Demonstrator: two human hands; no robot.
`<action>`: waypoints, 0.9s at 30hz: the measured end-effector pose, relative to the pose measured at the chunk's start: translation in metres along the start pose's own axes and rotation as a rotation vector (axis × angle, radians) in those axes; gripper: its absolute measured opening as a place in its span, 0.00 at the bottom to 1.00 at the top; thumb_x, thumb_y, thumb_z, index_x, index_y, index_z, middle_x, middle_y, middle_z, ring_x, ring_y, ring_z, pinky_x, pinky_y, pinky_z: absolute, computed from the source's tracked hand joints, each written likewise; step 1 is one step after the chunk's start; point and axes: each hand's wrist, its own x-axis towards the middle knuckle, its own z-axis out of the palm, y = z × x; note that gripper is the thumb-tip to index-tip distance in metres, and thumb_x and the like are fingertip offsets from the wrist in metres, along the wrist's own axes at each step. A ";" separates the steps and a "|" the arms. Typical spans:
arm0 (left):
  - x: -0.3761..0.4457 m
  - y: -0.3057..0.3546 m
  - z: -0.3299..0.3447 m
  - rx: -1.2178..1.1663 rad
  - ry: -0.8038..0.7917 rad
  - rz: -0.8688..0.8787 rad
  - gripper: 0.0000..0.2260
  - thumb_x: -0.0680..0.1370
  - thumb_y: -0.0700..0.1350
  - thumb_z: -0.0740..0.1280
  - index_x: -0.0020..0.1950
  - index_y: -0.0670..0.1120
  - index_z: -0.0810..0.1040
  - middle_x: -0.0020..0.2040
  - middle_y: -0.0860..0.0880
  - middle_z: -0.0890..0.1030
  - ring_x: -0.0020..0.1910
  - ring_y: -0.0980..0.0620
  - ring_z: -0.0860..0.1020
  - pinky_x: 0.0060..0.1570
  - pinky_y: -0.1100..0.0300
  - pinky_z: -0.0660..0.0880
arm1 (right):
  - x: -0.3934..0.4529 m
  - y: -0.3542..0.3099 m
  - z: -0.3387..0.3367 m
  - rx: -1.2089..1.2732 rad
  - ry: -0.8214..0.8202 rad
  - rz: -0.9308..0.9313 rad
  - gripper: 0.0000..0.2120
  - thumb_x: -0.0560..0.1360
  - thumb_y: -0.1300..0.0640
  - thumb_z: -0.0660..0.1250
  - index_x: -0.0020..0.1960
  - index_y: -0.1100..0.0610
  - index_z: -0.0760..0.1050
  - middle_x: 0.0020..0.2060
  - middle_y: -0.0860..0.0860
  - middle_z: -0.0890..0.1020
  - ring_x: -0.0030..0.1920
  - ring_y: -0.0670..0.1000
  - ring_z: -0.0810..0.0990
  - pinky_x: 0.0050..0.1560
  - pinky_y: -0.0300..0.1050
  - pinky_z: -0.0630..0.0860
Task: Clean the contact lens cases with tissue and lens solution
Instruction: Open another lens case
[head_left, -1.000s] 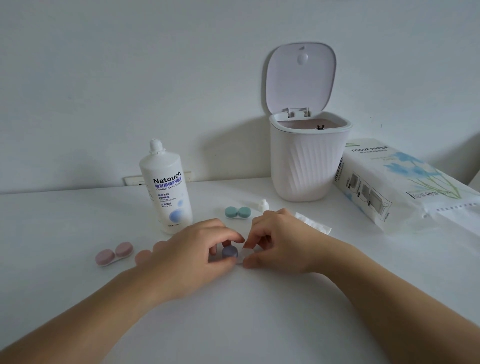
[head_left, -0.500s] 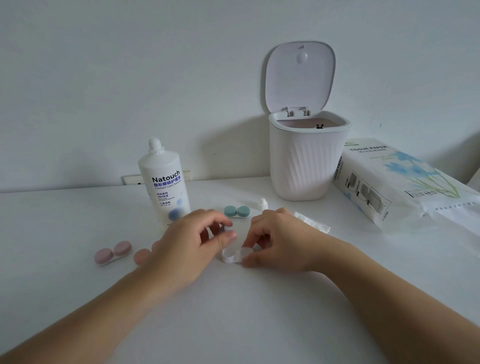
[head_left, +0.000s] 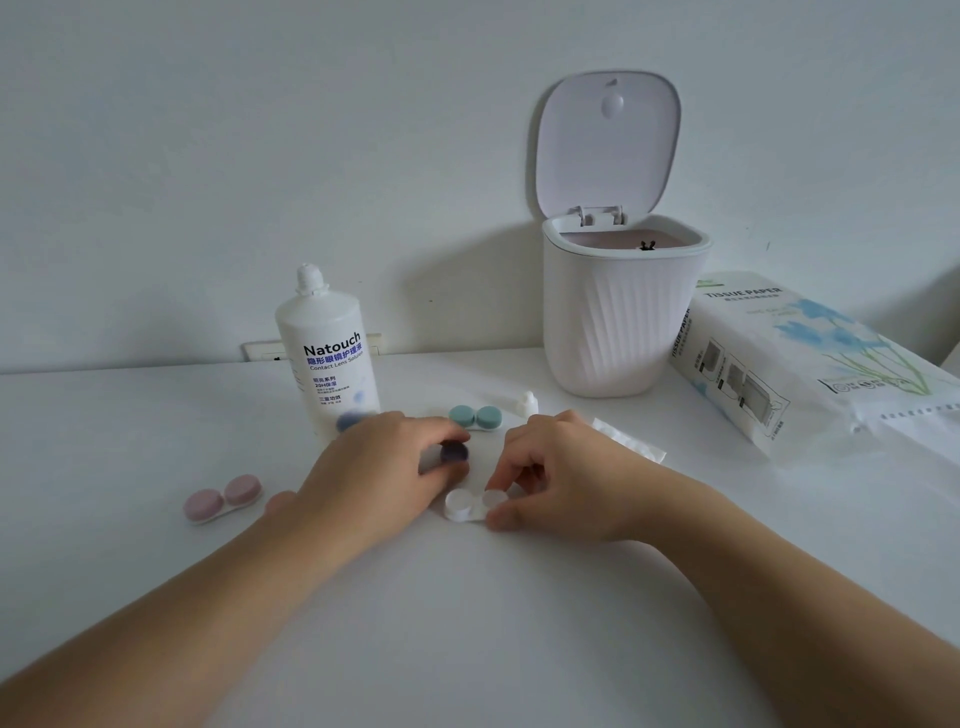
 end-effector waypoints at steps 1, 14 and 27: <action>0.001 0.000 -0.001 0.036 -0.003 0.015 0.10 0.76 0.59 0.69 0.57 0.66 0.77 0.38 0.55 0.75 0.39 0.56 0.77 0.39 0.60 0.73 | 0.000 0.000 0.000 0.002 0.001 -0.001 0.11 0.69 0.41 0.75 0.46 0.46 0.82 0.36 0.43 0.78 0.44 0.44 0.76 0.52 0.33 0.62; -0.037 0.003 -0.011 -0.165 -0.006 0.045 0.10 0.77 0.58 0.67 0.57 0.61 0.80 0.52 0.65 0.77 0.44 0.60 0.77 0.41 0.62 0.71 | -0.001 0.001 0.000 -0.015 0.029 -0.036 0.11 0.69 0.42 0.76 0.47 0.46 0.83 0.37 0.45 0.80 0.43 0.44 0.76 0.50 0.34 0.62; -0.041 0.007 0.004 -0.276 -0.015 -0.009 0.08 0.71 0.55 0.77 0.48 0.58 0.83 0.48 0.63 0.76 0.39 0.60 0.76 0.37 0.69 0.68 | 0.000 0.010 0.004 -0.024 0.073 -0.079 0.11 0.69 0.40 0.75 0.48 0.42 0.83 0.36 0.43 0.78 0.45 0.41 0.73 0.56 0.38 0.63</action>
